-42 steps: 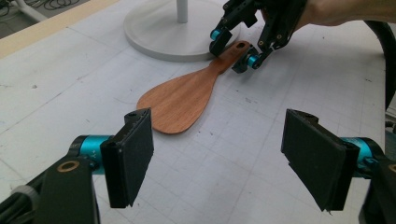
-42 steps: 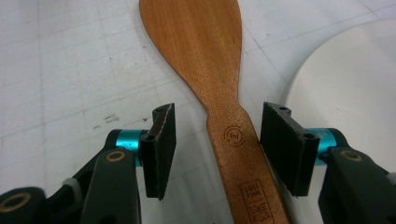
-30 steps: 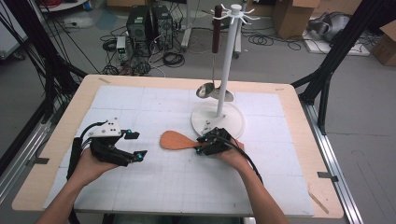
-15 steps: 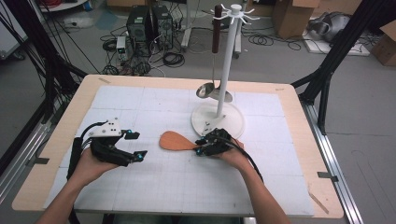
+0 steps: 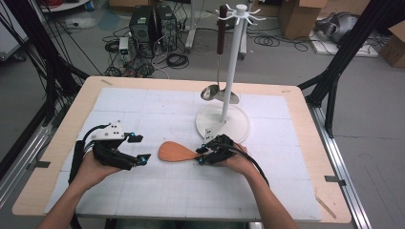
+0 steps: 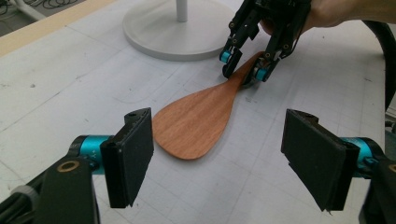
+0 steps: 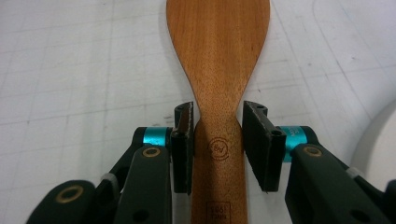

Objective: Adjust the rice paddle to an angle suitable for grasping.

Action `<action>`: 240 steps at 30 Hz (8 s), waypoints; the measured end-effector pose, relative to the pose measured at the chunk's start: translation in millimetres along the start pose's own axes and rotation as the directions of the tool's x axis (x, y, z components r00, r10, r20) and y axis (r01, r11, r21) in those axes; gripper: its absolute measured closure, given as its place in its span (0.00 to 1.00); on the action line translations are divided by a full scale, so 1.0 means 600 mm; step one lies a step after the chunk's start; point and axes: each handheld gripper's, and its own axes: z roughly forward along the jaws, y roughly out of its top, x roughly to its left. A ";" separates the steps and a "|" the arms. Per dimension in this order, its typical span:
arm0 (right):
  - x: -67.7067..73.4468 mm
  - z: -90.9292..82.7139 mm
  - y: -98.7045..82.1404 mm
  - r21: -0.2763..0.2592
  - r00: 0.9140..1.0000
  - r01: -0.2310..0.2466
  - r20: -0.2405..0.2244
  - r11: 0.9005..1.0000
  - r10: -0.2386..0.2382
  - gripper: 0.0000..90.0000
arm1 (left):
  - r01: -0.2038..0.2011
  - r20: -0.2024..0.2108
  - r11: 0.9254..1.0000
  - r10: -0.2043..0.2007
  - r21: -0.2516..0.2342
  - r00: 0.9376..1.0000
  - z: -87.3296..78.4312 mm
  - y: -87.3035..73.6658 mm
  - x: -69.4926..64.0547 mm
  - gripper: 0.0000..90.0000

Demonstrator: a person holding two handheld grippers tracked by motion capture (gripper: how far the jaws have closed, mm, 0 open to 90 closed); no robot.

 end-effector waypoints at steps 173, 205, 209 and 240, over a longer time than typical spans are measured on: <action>0.074 -0.083 0.072 -0.133 1.000 -0.015 -0.002 0.991 0.015 0.50 | -0.113 0.262 0.992 0.096 0.051 0.960 0.150 0.027 -0.042 0.72; 0.059 -0.105 0.073 -0.216 0.979 -0.202 -0.072 0.955 0.190 0.77 | -0.105 0.207 0.994 0.098 0.022 0.973 0.156 0.051 -0.053 0.71; 0.062 -0.106 0.075 -0.225 0.981 -0.191 -0.076 0.955 0.178 0.79 | -0.104 0.215 0.994 0.095 0.029 0.972 0.154 0.051 -0.052 0.72; 0.072 -0.156 0.114 -0.344 0.993 -0.112 -0.079 0.932 0.090 0.92 | -0.084 0.229 0.996 0.086 -0.020 0.970 0.134 0.055 -0.046 0.80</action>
